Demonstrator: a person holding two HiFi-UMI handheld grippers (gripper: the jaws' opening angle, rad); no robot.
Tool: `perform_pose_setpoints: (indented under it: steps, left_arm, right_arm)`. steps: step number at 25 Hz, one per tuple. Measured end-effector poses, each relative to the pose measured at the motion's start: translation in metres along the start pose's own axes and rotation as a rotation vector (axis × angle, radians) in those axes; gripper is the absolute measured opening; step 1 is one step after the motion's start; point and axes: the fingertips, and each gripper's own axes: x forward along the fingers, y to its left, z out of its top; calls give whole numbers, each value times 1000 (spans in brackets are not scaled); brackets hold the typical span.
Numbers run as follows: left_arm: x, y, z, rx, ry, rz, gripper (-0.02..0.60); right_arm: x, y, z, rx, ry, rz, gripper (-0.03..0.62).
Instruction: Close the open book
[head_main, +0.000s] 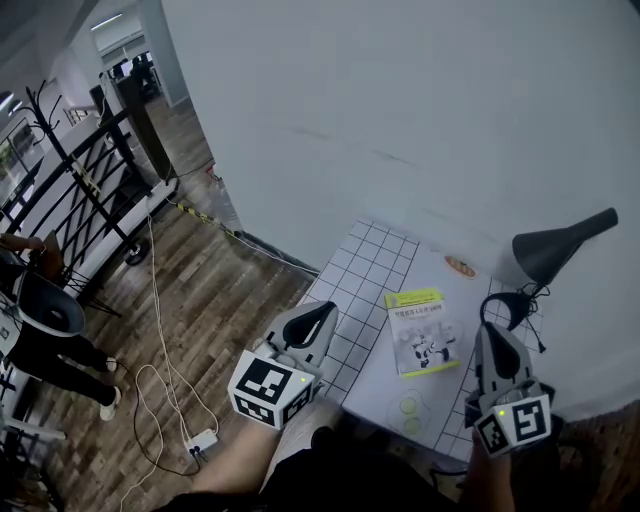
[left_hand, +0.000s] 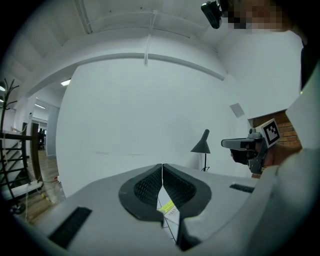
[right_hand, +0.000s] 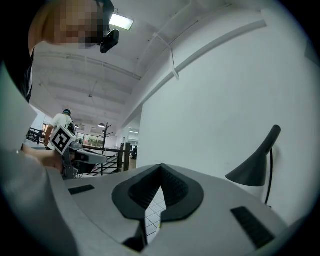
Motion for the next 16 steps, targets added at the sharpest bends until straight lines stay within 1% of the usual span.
perform_pose_setpoints:
  steps: [5,9,16]
  left_arm:
    - [-3,5,-4,-6,6,26,11]
    - [-5,6,-8,-6,14,37,11]
    - [-5,2,-9,-6,16,28,11]
  right_arm:
    - [0,2,-9,0,9,-1,3]
    - [3,7,-7,-3,4,15,3]
    - [5,13,-2,-1,-10,33,3]
